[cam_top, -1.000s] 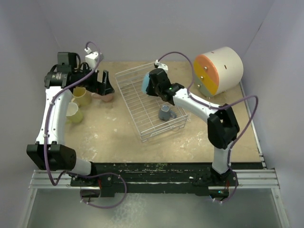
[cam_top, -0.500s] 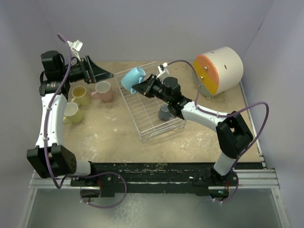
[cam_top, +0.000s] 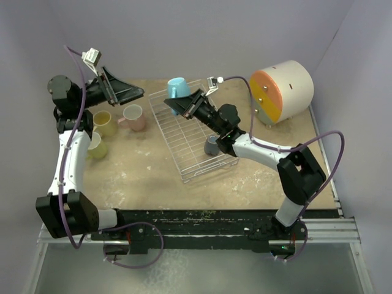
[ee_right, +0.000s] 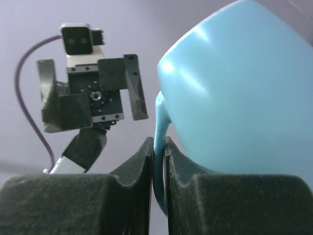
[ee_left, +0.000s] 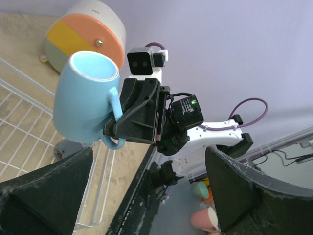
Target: Unload the cups from the dish rack
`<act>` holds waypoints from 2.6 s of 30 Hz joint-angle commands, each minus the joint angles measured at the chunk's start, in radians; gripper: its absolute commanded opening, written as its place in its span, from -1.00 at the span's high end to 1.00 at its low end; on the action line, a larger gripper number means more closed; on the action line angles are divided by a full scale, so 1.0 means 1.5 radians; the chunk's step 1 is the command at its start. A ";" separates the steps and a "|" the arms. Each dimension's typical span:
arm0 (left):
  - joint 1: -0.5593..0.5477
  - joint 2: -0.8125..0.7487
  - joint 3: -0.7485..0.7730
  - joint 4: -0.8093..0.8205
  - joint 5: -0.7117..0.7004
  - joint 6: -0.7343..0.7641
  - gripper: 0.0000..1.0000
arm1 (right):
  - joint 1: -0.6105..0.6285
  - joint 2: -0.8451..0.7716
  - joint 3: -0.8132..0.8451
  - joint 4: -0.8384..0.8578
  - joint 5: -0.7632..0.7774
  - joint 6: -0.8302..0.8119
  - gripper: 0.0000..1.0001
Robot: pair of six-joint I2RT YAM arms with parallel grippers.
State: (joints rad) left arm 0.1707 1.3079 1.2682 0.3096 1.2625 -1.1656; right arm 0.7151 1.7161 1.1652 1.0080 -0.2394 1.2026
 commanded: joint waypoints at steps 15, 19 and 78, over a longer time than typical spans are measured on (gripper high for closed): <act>0.010 -0.018 -0.095 0.121 0.007 -0.124 -0.98 | 0.008 0.011 0.084 0.140 -0.016 0.052 1.00; 0.010 -0.004 -0.119 0.232 0.001 -0.237 -0.98 | 0.008 0.050 0.133 0.190 -0.016 0.077 1.00; 0.128 -0.017 -0.074 0.396 -0.127 -0.598 -0.98 | 0.109 0.199 0.448 0.211 -0.033 0.131 1.00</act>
State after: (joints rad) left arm 0.3607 1.3102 1.0992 0.8715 1.1103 -2.0094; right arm 0.8856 2.0571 1.7733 1.1553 -0.2821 1.3582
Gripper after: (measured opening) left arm 0.992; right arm 0.101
